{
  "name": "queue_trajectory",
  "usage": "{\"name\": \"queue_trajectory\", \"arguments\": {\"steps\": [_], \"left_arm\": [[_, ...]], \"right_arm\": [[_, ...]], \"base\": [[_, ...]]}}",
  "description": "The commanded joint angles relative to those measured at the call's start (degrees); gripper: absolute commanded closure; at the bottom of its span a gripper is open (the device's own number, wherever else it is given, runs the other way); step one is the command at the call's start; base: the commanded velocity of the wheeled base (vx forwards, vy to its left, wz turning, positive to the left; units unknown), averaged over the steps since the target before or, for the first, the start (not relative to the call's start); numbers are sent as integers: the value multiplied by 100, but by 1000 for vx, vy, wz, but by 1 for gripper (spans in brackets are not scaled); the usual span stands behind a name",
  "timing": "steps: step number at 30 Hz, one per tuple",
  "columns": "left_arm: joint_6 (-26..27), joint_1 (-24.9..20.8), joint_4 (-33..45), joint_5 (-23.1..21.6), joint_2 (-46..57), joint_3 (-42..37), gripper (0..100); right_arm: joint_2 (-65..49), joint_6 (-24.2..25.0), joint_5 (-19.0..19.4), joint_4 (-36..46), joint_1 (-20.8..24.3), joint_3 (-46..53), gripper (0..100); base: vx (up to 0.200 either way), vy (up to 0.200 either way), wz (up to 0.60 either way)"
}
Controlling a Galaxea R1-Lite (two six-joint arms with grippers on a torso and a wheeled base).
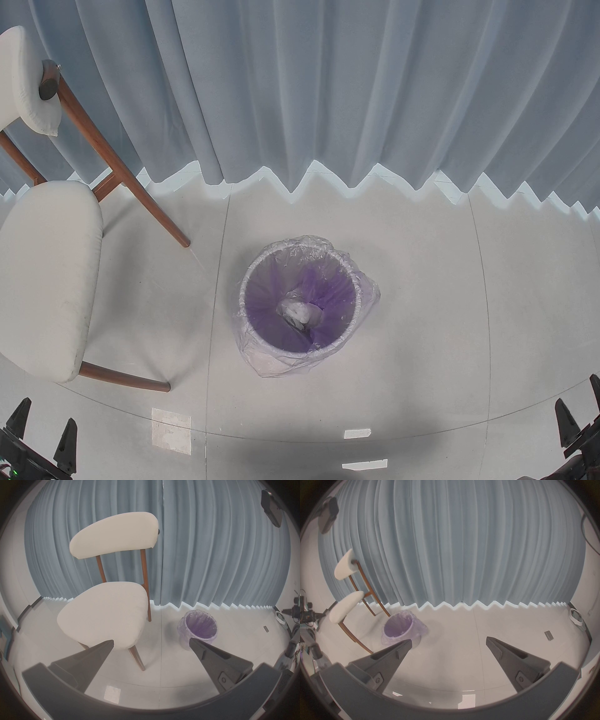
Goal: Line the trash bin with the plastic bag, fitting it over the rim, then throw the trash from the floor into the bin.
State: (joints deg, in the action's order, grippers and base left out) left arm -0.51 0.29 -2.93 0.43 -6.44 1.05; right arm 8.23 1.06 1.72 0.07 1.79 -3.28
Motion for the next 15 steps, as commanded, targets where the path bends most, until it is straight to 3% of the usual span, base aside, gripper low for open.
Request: {"name": "queue_trajectory", "arguments": {"steps": [1, 4, 15], "left_arm": [[34, -29, 205, 1, 644, -105, 0], [122, -47, 486, -104, 644, -26, 0], [122, -20, 310, -104, 644, -78, 0]], "right_arm": [[-814, -53, -31, 72, -188, 293, 0], [-814, -18, -22, 72, -188, 293, 0], [-796, -27, -14, 98, -188, 284, 0]], "base": [[0, 0, 0], [0, 0, 0], [0, 0, 0]]}}
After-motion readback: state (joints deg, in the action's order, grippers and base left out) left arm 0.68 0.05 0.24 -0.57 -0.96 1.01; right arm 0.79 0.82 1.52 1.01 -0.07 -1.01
